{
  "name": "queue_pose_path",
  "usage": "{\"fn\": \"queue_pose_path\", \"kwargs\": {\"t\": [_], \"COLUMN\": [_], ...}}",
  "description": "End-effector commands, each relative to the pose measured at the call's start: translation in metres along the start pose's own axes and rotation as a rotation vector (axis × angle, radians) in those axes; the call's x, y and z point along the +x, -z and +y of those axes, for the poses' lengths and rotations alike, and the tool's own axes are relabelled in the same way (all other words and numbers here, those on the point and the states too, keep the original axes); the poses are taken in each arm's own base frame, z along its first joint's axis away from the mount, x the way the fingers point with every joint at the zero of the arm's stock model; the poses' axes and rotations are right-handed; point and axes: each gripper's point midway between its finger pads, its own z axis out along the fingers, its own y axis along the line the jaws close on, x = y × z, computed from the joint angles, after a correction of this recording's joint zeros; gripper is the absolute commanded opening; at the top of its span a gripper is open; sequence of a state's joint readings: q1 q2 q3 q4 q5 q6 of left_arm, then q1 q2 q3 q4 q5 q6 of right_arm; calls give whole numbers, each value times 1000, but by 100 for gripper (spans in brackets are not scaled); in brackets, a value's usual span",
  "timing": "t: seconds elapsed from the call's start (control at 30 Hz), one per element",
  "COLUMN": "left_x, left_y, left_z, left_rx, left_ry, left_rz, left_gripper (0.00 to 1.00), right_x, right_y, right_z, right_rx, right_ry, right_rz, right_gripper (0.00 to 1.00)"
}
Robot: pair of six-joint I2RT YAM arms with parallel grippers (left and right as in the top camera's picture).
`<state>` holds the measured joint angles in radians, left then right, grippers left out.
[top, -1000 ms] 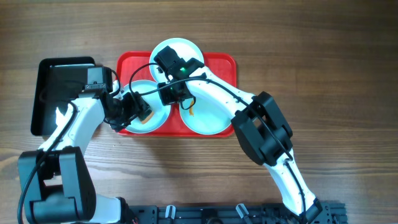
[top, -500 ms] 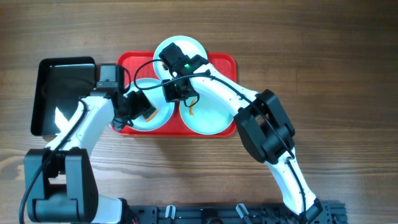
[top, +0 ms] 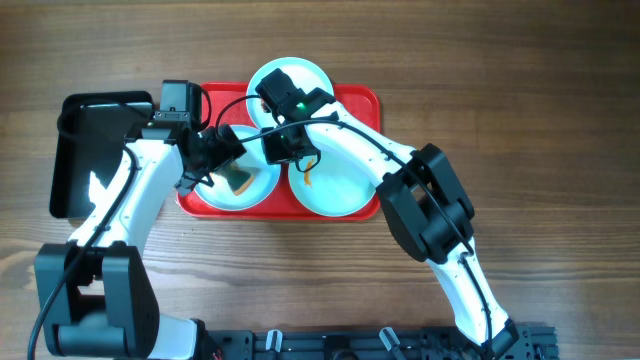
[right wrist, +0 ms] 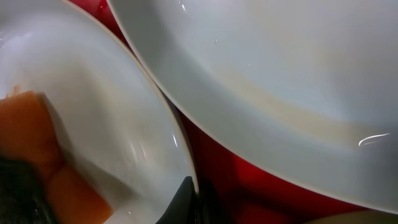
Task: Clean dirty plates on tray and stack at the side
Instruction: 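Scrub the lower-left plate with the sponge in the left gripper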
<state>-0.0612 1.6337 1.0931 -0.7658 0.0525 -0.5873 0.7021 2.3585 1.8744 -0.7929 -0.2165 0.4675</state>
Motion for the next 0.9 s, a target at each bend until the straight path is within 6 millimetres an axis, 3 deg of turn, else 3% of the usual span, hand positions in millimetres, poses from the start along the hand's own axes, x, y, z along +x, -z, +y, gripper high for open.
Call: {"fn": "queue_pose_path", "kwargs": {"t": [0.0,0.07,0.27,0.53,0.63,0.73,0.87], "left_x": [-3,-5,-2,9,10,9,9], "left_y": [-2,-9,-27,-47,-53,-56,-56], "left_z": [-13,-13,-9,-3,-4,-6,-6], "left_rx": [39,37,2,-47,-52,-49,-48], "left_ry": [8,22,129,172,193,192,192], "left_rz": [1,5,36,83,88,86,84], "left_gripper": [96,94,62,75,75,72,59], "right_x": [0,0,-1,-2,-1,-1,0], "right_y": [-11,-11,-11,-11,-11,-11,-11], "right_z": [-11,-10,-10,-10,-10,-10,-10], "right_rx": [27,26,26,23,24,26,26], "right_ry": [-28,-28,-28,-28,-28,-28,-29], "right_rz": [16,15,13,9,10,14,15], "right_gripper": [4,4,4,4,4,4,4]}}
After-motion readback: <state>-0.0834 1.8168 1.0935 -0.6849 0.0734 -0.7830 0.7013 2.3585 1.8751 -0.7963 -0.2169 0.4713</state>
